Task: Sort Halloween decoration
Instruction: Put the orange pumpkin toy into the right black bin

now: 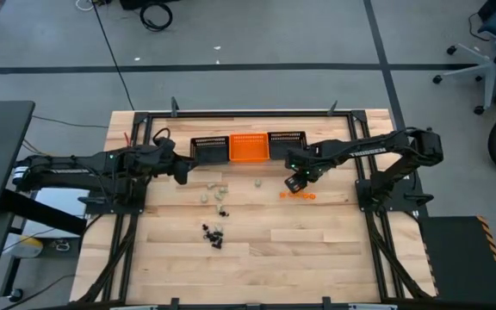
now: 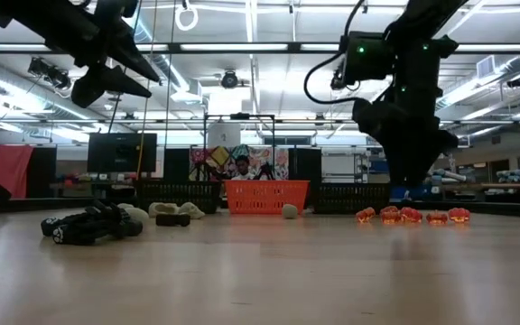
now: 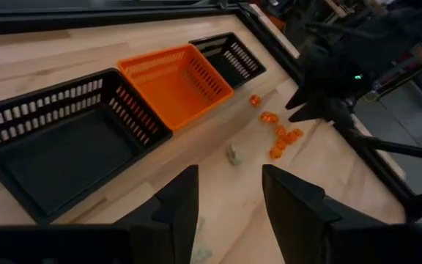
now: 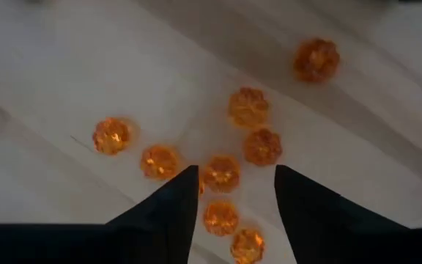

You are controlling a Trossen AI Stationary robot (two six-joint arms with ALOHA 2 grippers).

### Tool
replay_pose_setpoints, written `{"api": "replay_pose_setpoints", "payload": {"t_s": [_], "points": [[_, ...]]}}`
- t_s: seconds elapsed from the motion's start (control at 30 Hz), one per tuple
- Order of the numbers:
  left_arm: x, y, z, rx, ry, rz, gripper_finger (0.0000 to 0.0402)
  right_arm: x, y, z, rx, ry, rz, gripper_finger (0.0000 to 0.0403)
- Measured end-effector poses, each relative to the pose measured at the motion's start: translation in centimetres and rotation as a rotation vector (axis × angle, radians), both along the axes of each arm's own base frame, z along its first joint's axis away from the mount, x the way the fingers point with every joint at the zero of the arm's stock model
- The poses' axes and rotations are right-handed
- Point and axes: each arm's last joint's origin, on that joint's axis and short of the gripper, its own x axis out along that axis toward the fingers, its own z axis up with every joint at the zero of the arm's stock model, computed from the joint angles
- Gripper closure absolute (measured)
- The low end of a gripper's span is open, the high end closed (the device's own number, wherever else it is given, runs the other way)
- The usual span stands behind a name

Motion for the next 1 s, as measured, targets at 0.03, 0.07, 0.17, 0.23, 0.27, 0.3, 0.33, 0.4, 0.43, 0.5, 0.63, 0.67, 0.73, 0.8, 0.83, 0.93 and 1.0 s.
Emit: {"api": "replay_pose_setpoints", "payload": {"t_s": [0.03,0.07,0.17,0.23,0.27,0.3,0.33,0.4,0.43,0.5,0.63,0.67,0.73,0.8,0.83,0.93,1.0], "points": [[0.1,0.0,0.0,0.002,0.001,0.004,0.0244,0.2,-0.1,-0.1,-0.018,-0.005,-0.003,0.0219],[0.3,0.0,-0.1,0.003,-0.001,0.006,0.0244,0.3,-0.1,-0.2,-0.032,-0.004,-0.003,0.0220],[0.8,0.1,-0.2,0.003,0.004,0.006,0.0244,0.6,0.0,-0.6,-0.058,-0.001,0.014,0.0223],[1.1,0.1,-0.4,0.003,0.007,0.007,0.0244,0.9,0.1,-1.0,-0.061,0.005,0.036,0.0224],[1.3,0.1,-0.4,0.003,0.006,0.006,0.0244,1.0,0.1,-1.2,-0.062,0.009,0.039,0.0224],[1.3,0.1,-0.5,0.002,0.011,0.006,0.0244,1.1,0.2,-1.5,-0.069,0.019,0.045,0.0224],[1.4,0.1,-0.6,0.002,0.016,0.007,0.0244,1.2,0.2,-1.7,-0.081,0.029,0.055,0.0224],[1.6,0.1,-0.6,-0.001,0.016,0.008,0.0244,1.3,0.2,-2.2,-0.110,0.057,0.065,0.0224],[1.5,0.1,-0.7,-0.003,0.026,0.008,0.0244,1.3,0.2,-2.4,-0.124,0.066,0.065,0.0224],[1.5,0.1,-0.6,-0.004,0.012,0.007,0.0244,1.5,0.1,-2.8,-0.143,0.074,0.065,0.0224],[1.5,0.1,-0.6,-0.012,0.008,0.005,0.0244,2.2,0.0,-3.3,-0.154,0.043,0.082,0.0224],[1.5,0.0,-0.6,-0.012,0.007,0.004,0.0244,2.3,0.0,-3.5,-0.152,0.045,0.085,0.0224],[1.5,0.0,-0.6,-0.022,0.007,-0.001,0.0244,2.4,-0.1,-3.8,-0.144,0.044,0.084,0.0226],[1.5,0.0,-0.6,-0.023,0.006,-0.002,0.0244,2.4,-0.2,-4.2,-0.133,0.057,0.087,0.0231],[1.5,0.0,-0.6,-0.023,0.006,-0.003,0.0244,2.5,-0.2,-4.3,-0.127,0.057,0.093,0.0235],[1.5,0.0,-0.6,-0.023,0.006,-0.004,0.0244,2.7,-0.2,-4.6,-0.118,0.062,0.113,0.0250],[1.5,0.0,-0.6,-0.022,0.006,-0.004,0.0244,2.7,-0.2,-4.6,-0.119,0.058,0.118,0.0264]]}}
